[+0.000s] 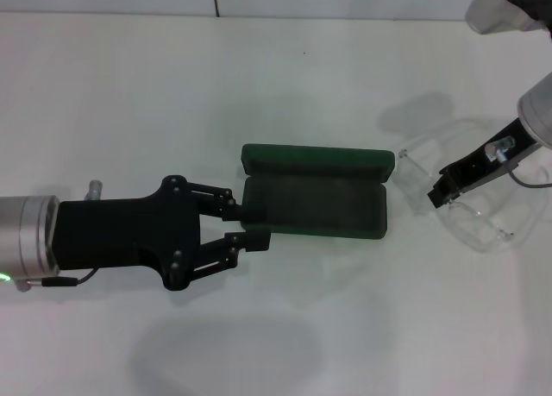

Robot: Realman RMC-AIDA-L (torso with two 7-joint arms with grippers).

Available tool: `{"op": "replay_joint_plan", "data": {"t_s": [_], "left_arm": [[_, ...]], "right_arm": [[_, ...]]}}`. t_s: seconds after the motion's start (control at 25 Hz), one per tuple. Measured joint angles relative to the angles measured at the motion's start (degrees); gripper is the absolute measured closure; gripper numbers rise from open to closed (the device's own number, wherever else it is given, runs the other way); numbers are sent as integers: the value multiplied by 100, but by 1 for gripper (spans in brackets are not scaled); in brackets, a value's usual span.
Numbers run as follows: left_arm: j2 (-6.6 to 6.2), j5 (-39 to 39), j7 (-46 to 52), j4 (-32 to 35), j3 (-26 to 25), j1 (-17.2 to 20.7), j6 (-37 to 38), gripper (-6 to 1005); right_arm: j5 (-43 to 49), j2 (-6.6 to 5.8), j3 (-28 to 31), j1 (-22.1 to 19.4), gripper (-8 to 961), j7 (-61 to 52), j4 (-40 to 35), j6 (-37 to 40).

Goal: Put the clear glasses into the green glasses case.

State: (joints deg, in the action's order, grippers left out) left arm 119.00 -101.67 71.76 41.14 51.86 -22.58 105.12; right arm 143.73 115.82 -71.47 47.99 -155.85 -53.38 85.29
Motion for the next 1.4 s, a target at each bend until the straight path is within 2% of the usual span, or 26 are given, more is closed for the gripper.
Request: {"op": "replay_joint_plan", "data": {"t_s": [0.36, 0.72, 1.08, 1.28, 1.4], "left_arm": [[0, 19, 28, -1, 0, 8, 0, 740], [0, 95, 35, -1, 0, -1, 0, 742], [-8, 350, 344, 3, -11, -28, 4, 744], [34, 399, 542, 32, -234, -23, 0, 745], [56, 401, 645, 30, -467, -2, -17, 806]], "right_arm": [[-27, -25, 1, -395, 875, 74, -587, 47], [-162, -31, 158, -910, 894, 266, -1733, 406], [-783, -42, 705, -1362, 900, 729, -2682, 970], [-1173, -42, 1094, -1654, 902, 1089, -3058, 1178], [-1695, -43, 1426, -1942, 903, 1404, -3347, 1267]]}}
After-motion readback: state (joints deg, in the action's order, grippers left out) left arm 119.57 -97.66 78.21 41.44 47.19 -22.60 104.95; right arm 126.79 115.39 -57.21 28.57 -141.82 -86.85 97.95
